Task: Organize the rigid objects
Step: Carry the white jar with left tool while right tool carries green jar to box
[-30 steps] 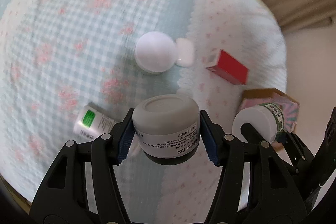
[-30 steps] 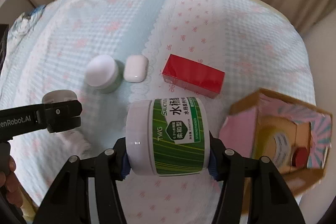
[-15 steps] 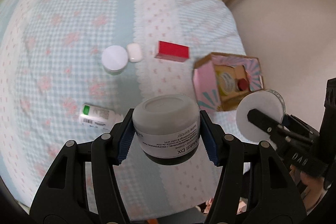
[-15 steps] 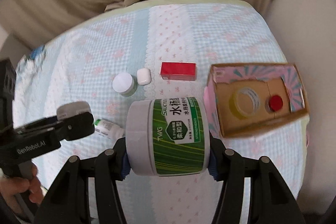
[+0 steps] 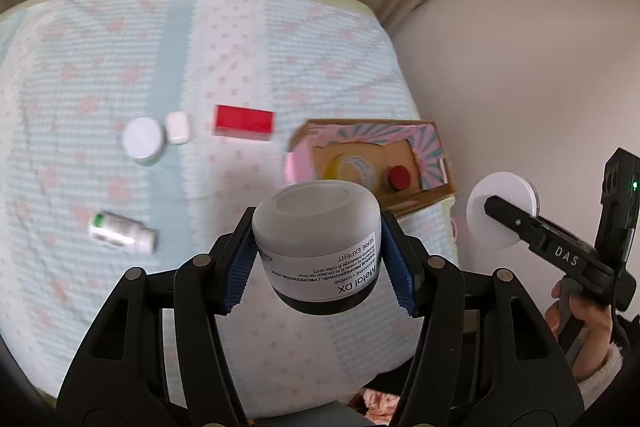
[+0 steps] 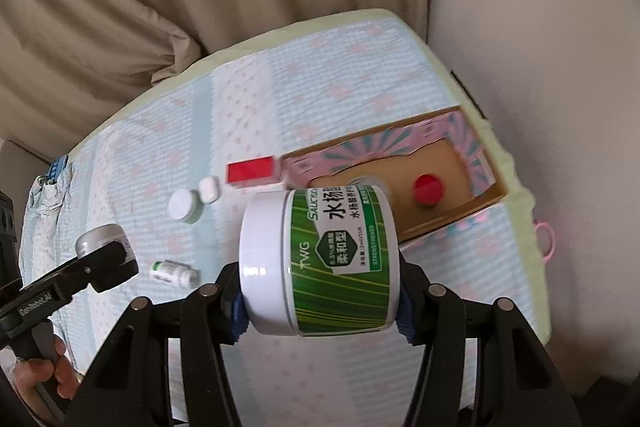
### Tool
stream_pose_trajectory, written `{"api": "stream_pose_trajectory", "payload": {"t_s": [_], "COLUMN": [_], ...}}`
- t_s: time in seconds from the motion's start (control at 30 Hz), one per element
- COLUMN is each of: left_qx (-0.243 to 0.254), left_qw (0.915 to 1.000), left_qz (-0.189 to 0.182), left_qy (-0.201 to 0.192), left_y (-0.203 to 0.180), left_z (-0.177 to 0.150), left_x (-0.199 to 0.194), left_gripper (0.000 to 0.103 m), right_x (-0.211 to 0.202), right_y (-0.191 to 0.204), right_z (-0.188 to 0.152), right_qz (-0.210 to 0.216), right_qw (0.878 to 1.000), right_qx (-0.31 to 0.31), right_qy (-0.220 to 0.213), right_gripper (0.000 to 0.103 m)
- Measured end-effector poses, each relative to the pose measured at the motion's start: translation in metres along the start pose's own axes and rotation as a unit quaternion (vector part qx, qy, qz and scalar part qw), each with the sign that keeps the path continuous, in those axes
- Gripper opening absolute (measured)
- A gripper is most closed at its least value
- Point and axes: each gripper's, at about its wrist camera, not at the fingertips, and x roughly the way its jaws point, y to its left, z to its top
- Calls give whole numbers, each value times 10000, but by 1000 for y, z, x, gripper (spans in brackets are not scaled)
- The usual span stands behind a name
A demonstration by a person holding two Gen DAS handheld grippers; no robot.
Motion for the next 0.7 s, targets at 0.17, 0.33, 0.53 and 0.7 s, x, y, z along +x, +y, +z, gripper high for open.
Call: {"api": "stream_pose_trajectory", "payload": {"t_s": [0.17,0.33,0.53,0.7], "left_qx": [-29,-130,-127,10], "left_qw": [10000,9994,9980,9953], "left_qz": [-30,44,227,422], "left_qy": [83,305,580,870], "left_y": [-49,-82,-100,-111], "left_z": [3,8,22,36], "left_x": [42,99,160,214], "left_gripper": [55,55,55,55], "right_x": [2,23,65,107], "right_y": [-57,-105,-151,-165], "right_z": [20,36,53,66], "right_qz": [-55,-121,-103,-153], "right_qw": [10000,9998,9992,9974], "right_qx": [15,-22,12,-140], "right_qy": [12,166,397,690], "right_gripper": [53,53,53,53]}}
